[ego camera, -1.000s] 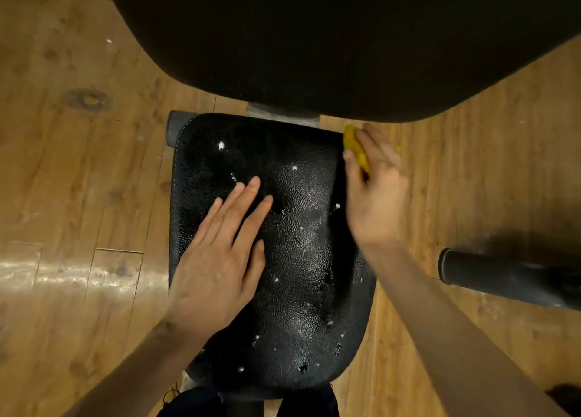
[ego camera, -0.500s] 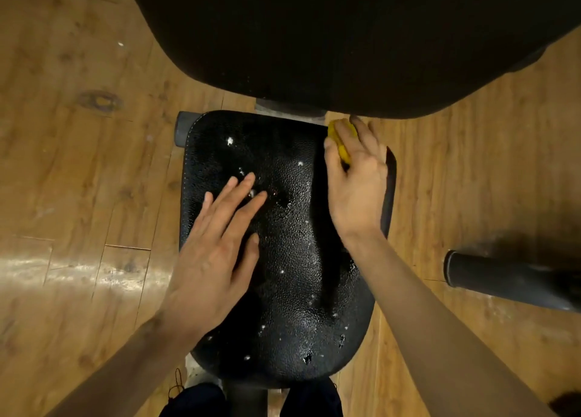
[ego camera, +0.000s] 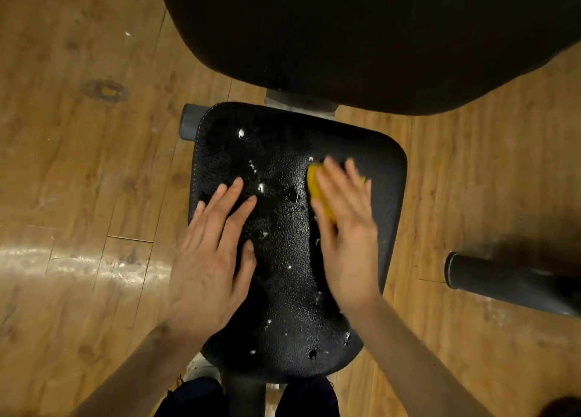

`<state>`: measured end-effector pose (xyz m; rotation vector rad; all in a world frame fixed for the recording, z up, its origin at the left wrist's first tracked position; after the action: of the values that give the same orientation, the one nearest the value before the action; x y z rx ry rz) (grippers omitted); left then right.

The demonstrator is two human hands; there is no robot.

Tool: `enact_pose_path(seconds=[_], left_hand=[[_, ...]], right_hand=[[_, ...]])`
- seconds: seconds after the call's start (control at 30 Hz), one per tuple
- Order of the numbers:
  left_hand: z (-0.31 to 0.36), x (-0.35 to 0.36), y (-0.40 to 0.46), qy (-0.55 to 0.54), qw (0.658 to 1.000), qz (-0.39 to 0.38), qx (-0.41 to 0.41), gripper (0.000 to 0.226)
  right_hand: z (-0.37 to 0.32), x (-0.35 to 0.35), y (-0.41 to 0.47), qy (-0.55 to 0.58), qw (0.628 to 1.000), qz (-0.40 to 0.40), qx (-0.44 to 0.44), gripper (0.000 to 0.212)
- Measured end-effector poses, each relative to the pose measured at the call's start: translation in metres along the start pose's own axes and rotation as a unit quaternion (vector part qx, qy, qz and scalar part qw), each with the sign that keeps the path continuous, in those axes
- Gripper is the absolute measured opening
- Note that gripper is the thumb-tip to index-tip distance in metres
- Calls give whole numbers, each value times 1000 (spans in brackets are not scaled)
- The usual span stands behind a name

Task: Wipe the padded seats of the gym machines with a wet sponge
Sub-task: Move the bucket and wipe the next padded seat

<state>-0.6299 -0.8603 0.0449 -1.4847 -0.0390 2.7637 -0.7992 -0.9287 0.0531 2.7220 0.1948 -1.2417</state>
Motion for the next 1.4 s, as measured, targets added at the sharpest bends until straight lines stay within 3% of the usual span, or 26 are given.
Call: enact_pose_path(seconds=[0.07,0.23,0.43,0.63,0.83,1.03,1.13,1.27,1.4], left_hand=[[1,0,0,1,1000,0,0,51],[0,0,1,5,1000,-4,5,51],[1,-3,0,7,1000,-18,2,52],[0,-2,1,11,1000,-13,3,52],[-1,-2,0,6,1000,-16,4,52],[-1,0,0,11,1000,-11,4,51],[-1,0,1,8,1000,-14,6,51],[-2,-1,1,5,1000,-11,10,51],[-1,-1,1,10,1000,-12,9,53]], right_hand=[[2,-1,-7,-4,1000,-16,-19,42],[-5,20,93,-27,996,69,49,32],[-14,10,-17,-13,999,-24,-16,46],[-20,29,90,-20,998,44,50,36],[-25,18,-13,-16,1000,-23,0,46],[-35,40,82,-18,999,20,19,36],[-11,11,60,-12,1000,5,8,36],[-2,-4,48,-40,994,69,81,35],[-51,48,98,-54,999,4,2,34]])
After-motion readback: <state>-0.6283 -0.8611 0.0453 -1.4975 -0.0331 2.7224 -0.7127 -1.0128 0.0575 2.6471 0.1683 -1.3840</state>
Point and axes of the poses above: each hand's wrist, its own y-axis towards the middle knuckle, its own x-axis out of the palm, z = x × y, the point moved 1 cm from there along y, towards the middle knuckle
